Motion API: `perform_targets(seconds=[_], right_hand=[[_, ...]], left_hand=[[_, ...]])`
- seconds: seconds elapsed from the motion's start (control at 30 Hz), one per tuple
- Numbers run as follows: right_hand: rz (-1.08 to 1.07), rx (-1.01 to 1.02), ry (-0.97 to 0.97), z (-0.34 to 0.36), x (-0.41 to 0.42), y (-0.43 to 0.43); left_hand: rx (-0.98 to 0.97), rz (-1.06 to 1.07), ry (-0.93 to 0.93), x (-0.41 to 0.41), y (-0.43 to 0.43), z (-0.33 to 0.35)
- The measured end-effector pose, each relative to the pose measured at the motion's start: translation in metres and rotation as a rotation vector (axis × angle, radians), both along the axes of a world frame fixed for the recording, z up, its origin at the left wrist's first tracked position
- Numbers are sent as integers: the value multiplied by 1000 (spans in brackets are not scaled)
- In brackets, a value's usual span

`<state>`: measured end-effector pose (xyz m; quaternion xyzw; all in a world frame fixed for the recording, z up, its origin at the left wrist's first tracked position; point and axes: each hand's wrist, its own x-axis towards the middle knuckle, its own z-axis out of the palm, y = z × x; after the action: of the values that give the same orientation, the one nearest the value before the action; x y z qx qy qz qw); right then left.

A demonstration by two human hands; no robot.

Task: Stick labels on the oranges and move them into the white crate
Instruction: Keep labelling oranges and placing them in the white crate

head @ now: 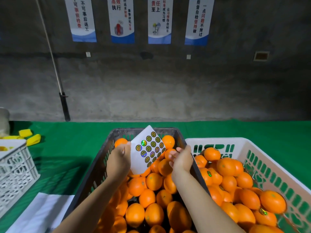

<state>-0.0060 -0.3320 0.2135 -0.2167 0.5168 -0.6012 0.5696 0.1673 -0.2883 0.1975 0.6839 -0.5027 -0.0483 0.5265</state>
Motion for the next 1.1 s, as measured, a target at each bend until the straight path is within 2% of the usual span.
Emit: perform_targets(seconds=[0.1,0.17,0.23,0.27,0.37,0.47,0.57,0.7,0.77,0.87,0.93,1.0,1.1], right_hand=[[-1,-404,683,-6,9,6],[100,-722,1106,-15,12,10],[361,-911,1359,-23,14,12],[505,-919,1419,-26,15,14],[726,-802,1489,-30,15,14],[707,-720,1474,-31,14,14],[702,-677,1350,-30,13,13],[734,-696,1251,-28,12,14],[743,-692,1274,-28,11,15],[738,-685,1351,-27,11,15],[742,-665,1336,-26,10,14],[760,-641,1317,-27,10,12],[806,-619,1329,-28,9,10]], left_hand=[[63,-31,-151,5,-1,-4],[143,-99,-385,10,1,-8],[167,-211,-576,15,2,-9],[158,-253,-604,19,3,-7],[100,-247,-759,25,5,-2],[29,-217,-891,28,7,3],[-32,-214,-947,32,5,3],[-7,-153,-895,39,-1,-5],[3,-137,-816,37,1,-4],[-100,-118,-775,31,2,0],[-135,-134,-719,29,1,3],[-59,-153,-708,28,1,0],[137,-246,-797,27,2,-10]])
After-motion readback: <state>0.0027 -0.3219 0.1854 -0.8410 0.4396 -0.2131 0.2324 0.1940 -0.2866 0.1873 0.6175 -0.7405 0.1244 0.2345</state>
